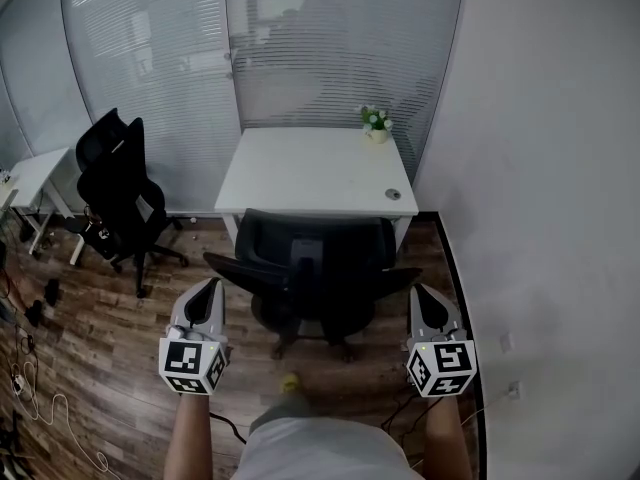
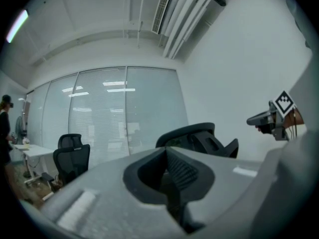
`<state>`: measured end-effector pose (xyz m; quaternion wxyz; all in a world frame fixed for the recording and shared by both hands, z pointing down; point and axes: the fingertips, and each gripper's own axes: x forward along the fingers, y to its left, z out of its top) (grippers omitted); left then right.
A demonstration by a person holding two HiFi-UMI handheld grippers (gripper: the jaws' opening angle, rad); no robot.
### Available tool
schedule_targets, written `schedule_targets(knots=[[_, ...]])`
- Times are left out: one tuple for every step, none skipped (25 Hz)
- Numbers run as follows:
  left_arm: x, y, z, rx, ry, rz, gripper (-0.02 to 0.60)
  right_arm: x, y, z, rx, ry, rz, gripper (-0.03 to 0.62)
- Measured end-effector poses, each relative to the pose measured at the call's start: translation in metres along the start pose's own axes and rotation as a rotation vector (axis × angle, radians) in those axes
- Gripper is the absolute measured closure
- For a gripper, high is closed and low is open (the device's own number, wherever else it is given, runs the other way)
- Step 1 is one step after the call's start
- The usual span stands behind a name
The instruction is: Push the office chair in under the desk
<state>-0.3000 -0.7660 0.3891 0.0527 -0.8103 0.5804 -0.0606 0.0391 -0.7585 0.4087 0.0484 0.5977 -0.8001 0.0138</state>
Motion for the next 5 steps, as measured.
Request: schedule_targets(knots=[[-0.0006, 0.0010, 0.0001, -0.003, -0.001, 0.002, 0.586, 0.0000, 0.0004, -0.0003, -0.009, 0.003, -0.002, 0.592], [-0.0016, 0.0018, 0.0001, -0.006, -0.002, 0.004, 0.586, -0.0003, 0.0012, -0.0008, -0.018, 0.006, -0.003, 0.592], [-0.0027, 0.0025, 0.0001, -0.008, -0.003, 0.005, 0.586, -0.0008, 0.0024, -0.0012, -0.026, 0.009, -0.003, 0.592], [-0.0040, 0.0031, 0.0001, -0.010, -0.003, 0.007, 0.586, -0.0015, 0.0038, -0.0016, -0.032, 0.012, -0.002, 0.592], [-0.0052, 0.0037, 0.0001, -0.011, -0.003, 0.008, 0.586, -0.0022, 0.0053, -0.0019, -0.037, 0.014, 0.000, 0.592]])
